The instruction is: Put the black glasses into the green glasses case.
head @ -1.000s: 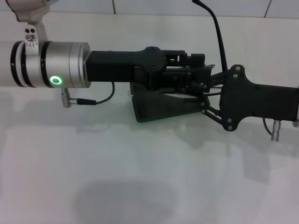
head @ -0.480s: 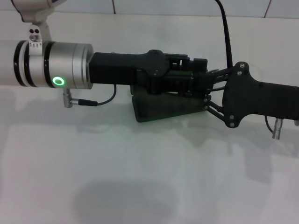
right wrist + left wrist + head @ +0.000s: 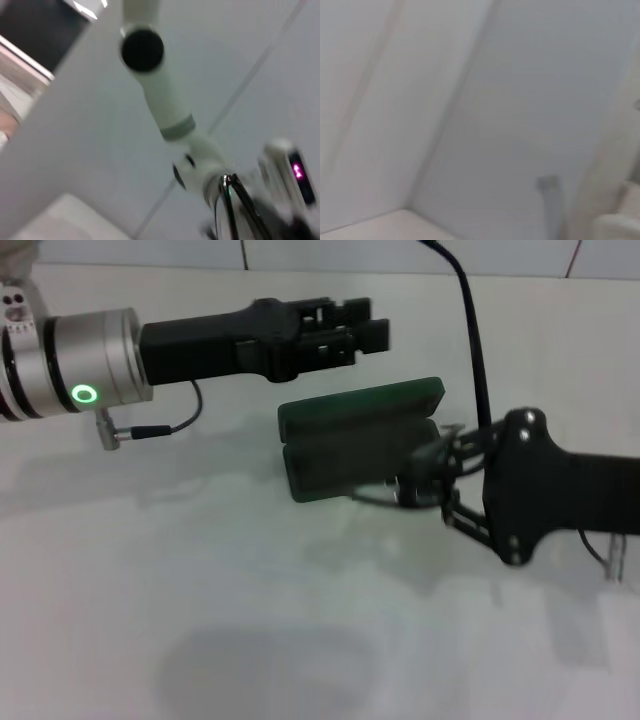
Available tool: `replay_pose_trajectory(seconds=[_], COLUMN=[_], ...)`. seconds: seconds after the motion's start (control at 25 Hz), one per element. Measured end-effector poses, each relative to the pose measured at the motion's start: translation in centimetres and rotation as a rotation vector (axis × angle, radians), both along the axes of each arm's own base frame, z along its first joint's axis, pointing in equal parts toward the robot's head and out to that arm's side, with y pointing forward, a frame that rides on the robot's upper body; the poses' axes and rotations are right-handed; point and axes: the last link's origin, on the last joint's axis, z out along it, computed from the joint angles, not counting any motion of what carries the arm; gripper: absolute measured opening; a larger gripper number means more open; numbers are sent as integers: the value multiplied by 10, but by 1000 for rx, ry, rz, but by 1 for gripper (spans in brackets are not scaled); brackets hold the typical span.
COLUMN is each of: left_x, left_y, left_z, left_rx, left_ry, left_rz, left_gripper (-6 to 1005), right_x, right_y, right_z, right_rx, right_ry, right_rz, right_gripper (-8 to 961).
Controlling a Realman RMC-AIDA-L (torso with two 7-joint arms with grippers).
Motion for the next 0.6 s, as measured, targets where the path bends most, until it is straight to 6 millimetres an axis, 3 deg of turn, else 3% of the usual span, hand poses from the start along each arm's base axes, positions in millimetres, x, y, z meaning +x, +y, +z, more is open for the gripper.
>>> replay_pose_trajectory(seconds=[0.16,0.36,0.6], left_x=[-9,5,23], left_y=[6,2,-5], left_z=[-14,-33,-35], left_rx=[20,9,-10], left_ry=[80,88,48], left_rz=[57,-2,-118], left_gripper=[571,571,571], right_x=[-9,-29,-26], right_y=[-13,-10,2], right_z=[-5,-33,-49], right_rx=[-85,-229,-288], right_ry=[30,41,19], right_rz=[72,56,-74], right_gripper=[114,115,115])
